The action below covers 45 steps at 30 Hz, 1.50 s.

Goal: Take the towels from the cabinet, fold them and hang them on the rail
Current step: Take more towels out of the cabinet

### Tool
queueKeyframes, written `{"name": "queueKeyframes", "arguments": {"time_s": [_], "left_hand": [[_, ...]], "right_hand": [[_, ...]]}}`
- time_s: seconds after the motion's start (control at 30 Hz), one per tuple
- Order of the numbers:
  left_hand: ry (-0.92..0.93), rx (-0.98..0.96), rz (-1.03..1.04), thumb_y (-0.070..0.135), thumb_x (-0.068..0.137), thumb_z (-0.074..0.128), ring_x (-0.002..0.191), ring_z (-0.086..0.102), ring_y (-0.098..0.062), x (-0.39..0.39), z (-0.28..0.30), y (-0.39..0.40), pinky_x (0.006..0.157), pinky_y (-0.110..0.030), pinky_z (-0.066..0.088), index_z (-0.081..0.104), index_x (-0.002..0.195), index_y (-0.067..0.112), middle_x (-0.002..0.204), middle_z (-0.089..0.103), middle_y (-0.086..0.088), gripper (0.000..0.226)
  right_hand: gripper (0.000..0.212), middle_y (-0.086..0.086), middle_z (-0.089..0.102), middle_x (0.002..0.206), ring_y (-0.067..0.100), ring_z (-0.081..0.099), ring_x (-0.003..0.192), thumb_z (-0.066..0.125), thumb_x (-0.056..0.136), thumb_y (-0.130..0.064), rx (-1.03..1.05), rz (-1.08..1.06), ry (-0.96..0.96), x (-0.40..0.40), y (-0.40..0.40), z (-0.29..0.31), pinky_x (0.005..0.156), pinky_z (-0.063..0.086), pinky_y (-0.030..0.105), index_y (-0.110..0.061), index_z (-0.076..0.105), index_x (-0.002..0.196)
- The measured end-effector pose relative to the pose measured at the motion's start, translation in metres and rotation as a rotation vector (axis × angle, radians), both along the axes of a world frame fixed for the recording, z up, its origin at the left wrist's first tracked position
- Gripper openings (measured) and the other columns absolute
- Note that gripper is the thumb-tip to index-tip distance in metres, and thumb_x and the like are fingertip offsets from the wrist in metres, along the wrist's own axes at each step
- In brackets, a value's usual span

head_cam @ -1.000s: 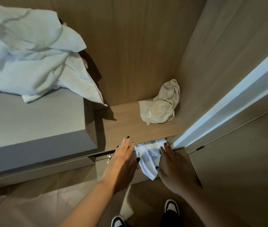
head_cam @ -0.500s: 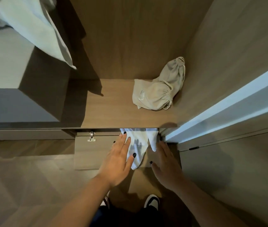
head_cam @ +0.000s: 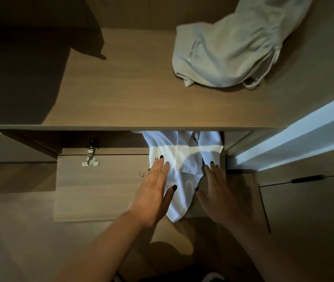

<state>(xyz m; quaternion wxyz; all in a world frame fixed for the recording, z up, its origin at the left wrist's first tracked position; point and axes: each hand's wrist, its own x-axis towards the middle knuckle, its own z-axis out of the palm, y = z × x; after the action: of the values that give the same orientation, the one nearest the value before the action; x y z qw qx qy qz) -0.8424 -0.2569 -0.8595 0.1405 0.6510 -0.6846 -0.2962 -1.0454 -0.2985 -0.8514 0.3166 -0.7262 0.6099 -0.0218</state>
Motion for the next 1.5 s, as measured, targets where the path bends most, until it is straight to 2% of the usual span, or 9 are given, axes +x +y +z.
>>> {"name": "queueKeyframes", "arguments": {"time_s": [0.23, 0.33, 0.7, 0.77, 1.0, 1.2, 1.3, 1.37, 1.5], "left_hand": [[0.012, -0.136, 0.029, 0.063, 0.091, 0.016, 0.150, -0.018, -0.008, 0.011, -0.135, -0.048, 0.121, -0.025, -0.001, -0.005, 0.154, 0.022, 0.163, -0.016, 0.002, 0.078], [-0.001, -0.254, -0.017, 0.054, 0.096, 0.025, 0.151, -0.015, -0.012, 0.017, -0.166, -0.072, 0.122, -0.025, -0.005, -0.006, 0.153, 0.016, 0.164, -0.011, -0.004, 0.074], [0.357, -0.062, 0.335, 0.024, 0.098, 0.056, 0.135, 0.029, 0.016, 0.008, -0.179, -0.075, 0.096, -0.012, 0.032, -0.010, 0.156, 0.024, 0.160, 0.025, 0.007, 0.088], [0.353, -0.047, 0.283, 0.018, 0.096, 0.059, 0.140, 0.031, 0.004, 0.013, -0.177, -0.077, 0.099, -0.016, 0.032, -0.014, 0.155, 0.025, 0.162, 0.019, 0.010, 0.094], [0.268, -0.235, 0.345, 0.015, 0.091, 0.067, 0.134, 0.035, 0.002, 0.035, -0.162, -0.085, 0.097, -0.003, 0.033, 0.003, 0.157, 0.021, 0.160, 0.025, 0.006, 0.092], [-0.225, -0.386, 0.120, 0.037, 0.088, 0.060, 0.150, 0.005, -0.040, 0.055, -0.159, -0.117, 0.120, -0.058, 0.008, 0.030, 0.154, 0.014, 0.160, 0.016, -0.023, 0.076], [-0.363, -0.261, 0.099, 0.030, 0.086, 0.064, 0.147, 0.028, -0.030, 0.063, -0.168, -0.121, 0.117, -0.062, -0.004, 0.054, 0.138, 0.021, 0.146, 0.049, -0.012, 0.054], [-0.311, -0.318, 0.129, 0.018, 0.081, 0.054, 0.116, 0.060, -0.034, 0.068, -0.173, -0.113, 0.117, -0.065, 0.010, 0.068, 0.118, 0.015, 0.112, 0.071, -0.011, 0.040], [-0.019, -0.341, 0.217, 0.011, 0.079, 0.044, 0.087, 0.061, -0.030, 0.060, -0.161, -0.096, 0.084, -0.035, 0.046, 0.068, 0.108, 0.011, 0.096, 0.070, -0.009, 0.038]], "right_hand": [[0.075, 0.004, 0.009, 0.164, 0.021, 0.008, 0.151, 0.063, 0.094, -0.026, -0.156, -0.045, -0.123, 0.003, -0.048, -0.138, 0.113, 0.015, 0.024, -0.013, 0.021, 0.155], [0.076, 0.002, 0.008, 0.164, 0.017, 0.008, 0.151, 0.062, 0.094, -0.025, -0.232, -0.075, -0.206, 0.014, -0.067, -0.171, 0.120, 0.018, 0.031, -0.016, 0.019, 0.155], [0.090, 0.011, 0.028, 0.154, 0.029, 0.031, 0.140, 0.073, 0.083, -0.039, -0.226, -0.098, -0.104, 0.064, -0.113, -0.175, 0.113, 0.032, 0.041, -0.010, 0.022, 0.152], [0.089, 0.012, 0.038, 0.148, 0.031, 0.037, 0.136, 0.075, 0.081, -0.038, -0.224, -0.103, -0.029, 0.062, -0.120, -0.177, 0.109, 0.034, 0.039, -0.009, 0.026, 0.150], [0.058, 0.000, 0.055, 0.116, 0.026, 0.056, 0.106, 0.057, 0.081, -0.005, -0.315, -0.020, -0.358, 0.058, -0.082, -0.164, 0.086, 0.044, 0.027, -0.021, 0.054, 0.137], [0.037, -0.012, 0.041, 0.076, 0.022, 0.052, 0.066, 0.052, 0.072, 0.001, -0.391, 0.388, -0.394, 0.033, -0.067, -0.146, 0.056, 0.045, 0.037, -0.016, 0.074, 0.096], [0.027, -0.006, 0.046, 0.073, 0.010, 0.050, 0.065, 0.055, 0.068, 0.009, -0.492, 0.259, -0.512, 0.016, -0.067, -0.120, 0.056, 0.040, 0.023, -0.015, 0.066, 0.075], [0.029, -0.006, 0.050, 0.074, 0.007, 0.051, 0.066, 0.058, 0.069, 0.007, -0.617, 0.111, -0.529, 0.003, -0.069, -0.105, 0.057, 0.039, 0.014, -0.020, 0.066, 0.079], [0.027, -0.007, 0.057, 0.089, 0.022, 0.062, 0.074, 0.060, 0.074, -0.005, -0.555, -0.354, -0.454, -0.013, -0.086, -0.098, 0.060, 0.055, 0.036, -0.024, 0.067, 0.093]]}}
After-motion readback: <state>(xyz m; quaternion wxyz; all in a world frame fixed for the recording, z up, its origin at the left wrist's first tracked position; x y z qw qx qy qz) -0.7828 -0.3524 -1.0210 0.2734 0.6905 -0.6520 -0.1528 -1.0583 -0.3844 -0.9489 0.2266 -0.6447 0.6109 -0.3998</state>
